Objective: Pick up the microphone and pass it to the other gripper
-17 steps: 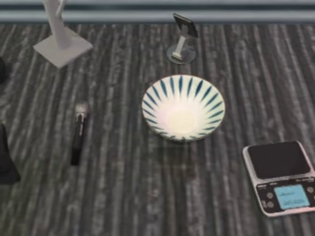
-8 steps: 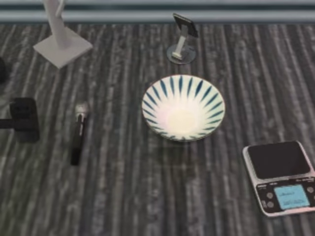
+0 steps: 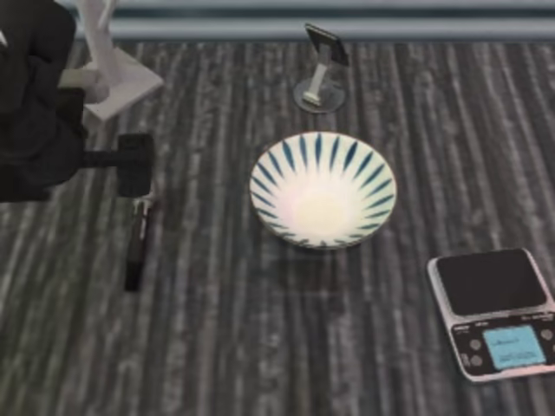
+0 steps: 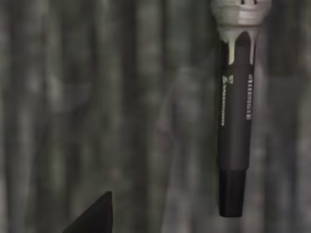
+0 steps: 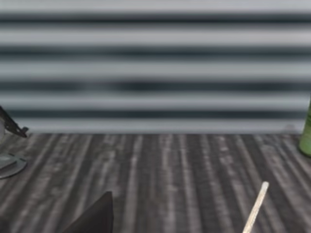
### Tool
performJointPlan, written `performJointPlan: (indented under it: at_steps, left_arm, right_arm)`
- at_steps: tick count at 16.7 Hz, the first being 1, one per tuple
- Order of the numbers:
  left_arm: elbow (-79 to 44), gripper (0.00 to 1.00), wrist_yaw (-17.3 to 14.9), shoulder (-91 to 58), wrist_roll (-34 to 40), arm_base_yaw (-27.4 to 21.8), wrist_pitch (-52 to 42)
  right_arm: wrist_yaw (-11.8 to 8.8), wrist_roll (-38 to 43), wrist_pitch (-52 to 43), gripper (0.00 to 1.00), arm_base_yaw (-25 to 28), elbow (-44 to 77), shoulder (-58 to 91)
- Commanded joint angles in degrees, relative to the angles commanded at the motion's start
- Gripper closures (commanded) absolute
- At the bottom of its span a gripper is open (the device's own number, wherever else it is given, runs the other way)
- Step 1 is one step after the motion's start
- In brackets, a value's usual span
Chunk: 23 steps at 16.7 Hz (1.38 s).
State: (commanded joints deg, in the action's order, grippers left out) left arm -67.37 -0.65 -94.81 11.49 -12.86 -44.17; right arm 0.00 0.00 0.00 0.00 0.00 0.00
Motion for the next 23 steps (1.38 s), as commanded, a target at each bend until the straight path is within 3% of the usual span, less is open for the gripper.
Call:
performJointPlan:
  at_steps: [5,13,23]
  left_arm:
    - [-9.9,0.00,0.2,-14.2,1.8,-2.0,-7.8]
    - [-10.9,0.00,0.3,-16.0,1.9,-2.0,-8.7]
    - [-3.6,0.00,0.2,-27.6,1.8,-2.3,10.3]
  right_arm:
    - [0.0,0.0,0.0,0.00,0.0,0.0,0.0]
    - [0.0,0.0,0.0,0.00,0.0,0.0,0.0]
    - [0.0,0.0,0.0,0.00,0.0,0.0,0.0]
